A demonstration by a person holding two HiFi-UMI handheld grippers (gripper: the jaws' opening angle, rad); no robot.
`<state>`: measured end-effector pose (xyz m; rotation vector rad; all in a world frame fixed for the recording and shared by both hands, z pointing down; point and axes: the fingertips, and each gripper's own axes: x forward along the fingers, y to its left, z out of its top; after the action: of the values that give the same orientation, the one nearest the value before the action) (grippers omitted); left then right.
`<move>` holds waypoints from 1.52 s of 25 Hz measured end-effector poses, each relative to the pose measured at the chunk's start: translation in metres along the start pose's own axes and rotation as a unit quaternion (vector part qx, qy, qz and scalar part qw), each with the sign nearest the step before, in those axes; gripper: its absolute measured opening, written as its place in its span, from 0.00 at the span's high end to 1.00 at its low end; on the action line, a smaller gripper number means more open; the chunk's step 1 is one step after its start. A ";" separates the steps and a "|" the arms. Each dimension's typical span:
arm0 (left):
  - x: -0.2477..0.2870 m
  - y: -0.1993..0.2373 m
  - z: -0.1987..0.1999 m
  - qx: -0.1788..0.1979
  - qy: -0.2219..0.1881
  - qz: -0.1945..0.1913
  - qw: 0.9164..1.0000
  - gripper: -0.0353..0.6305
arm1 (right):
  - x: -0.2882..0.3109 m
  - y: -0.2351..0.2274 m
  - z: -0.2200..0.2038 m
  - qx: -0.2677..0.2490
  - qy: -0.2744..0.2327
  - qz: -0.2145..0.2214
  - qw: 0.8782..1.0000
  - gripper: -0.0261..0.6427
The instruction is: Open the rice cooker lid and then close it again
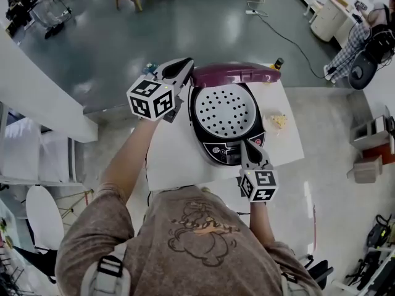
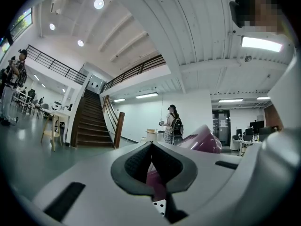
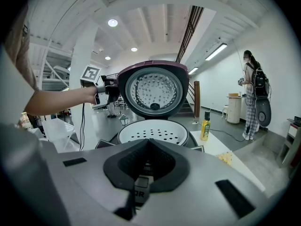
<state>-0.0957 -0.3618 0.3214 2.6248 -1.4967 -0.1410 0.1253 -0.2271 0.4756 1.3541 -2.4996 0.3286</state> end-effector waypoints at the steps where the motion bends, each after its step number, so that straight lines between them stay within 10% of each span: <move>1: 0.002 0.001 0.002 0.006 0.000 -0.001 1.000 0.91 | 0.000 0.000 0.000 0.000 0.000 0.000 1.000 0.95; 38: 0.021 0.069 0.009 -0.027 -0.007 0.052 0.998 0.92 | 0.000 0.000 0.002 -0.009 -0.004 -0.010 1.000 0.95</move>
<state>-0.1446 -0.4152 0.3218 2.5034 -1.6081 -0.1882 0.1253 -0.2273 0.4740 1.3755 -2.4875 0.2976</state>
